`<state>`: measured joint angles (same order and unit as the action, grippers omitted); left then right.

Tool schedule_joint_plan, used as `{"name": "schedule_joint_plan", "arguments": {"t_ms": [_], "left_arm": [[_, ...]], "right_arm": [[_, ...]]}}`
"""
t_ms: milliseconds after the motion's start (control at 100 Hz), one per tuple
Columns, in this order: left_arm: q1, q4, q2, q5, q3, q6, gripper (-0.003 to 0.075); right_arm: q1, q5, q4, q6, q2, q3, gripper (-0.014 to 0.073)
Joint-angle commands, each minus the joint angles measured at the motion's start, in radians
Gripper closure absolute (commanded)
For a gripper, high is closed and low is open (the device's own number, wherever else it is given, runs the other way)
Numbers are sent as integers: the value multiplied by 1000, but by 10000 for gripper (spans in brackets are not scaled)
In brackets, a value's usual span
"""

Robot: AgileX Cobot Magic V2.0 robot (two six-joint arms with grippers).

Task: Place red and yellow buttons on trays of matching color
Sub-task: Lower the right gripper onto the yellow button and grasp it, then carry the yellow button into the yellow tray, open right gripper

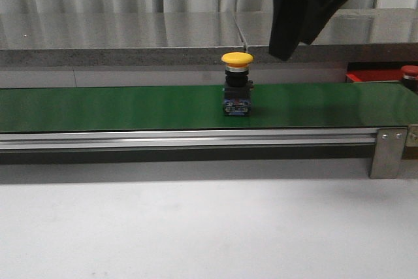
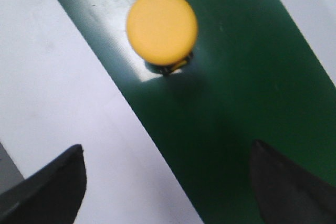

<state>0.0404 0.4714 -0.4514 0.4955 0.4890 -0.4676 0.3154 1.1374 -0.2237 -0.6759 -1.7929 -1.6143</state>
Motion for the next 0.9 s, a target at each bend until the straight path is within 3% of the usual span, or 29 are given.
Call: {"name": "schedule_joint_plan", "arguments": {"t_ms": [0,160,260,400,590,660,890], "left_arm": [[7,25,-5,-62,28,-1,739],[7,25,-5,-62,28,-1,739],[7,25,-5,-62,28,-1,739],[7,25,-5,-62,28,-1,739],[7,25,-5,-62,28,-1,739],[7,25,-5,-62,28,-1,739],[7,25,-5,-62,28,-1,739]], "right_arm": [[12,-23,-24,-89,14,-37,-29],[13,-86,-56,-120,-30,-38,-28],[13,-145,-69,-123,-41,-39,18],[13,-213,-80,-123,-42,-39,158],[11,-222,-83,-122,-42,-39,440],[11,-231,-91,-105,-39,-39,502],[-18,-282,-101,138,27,-38,517]]}}
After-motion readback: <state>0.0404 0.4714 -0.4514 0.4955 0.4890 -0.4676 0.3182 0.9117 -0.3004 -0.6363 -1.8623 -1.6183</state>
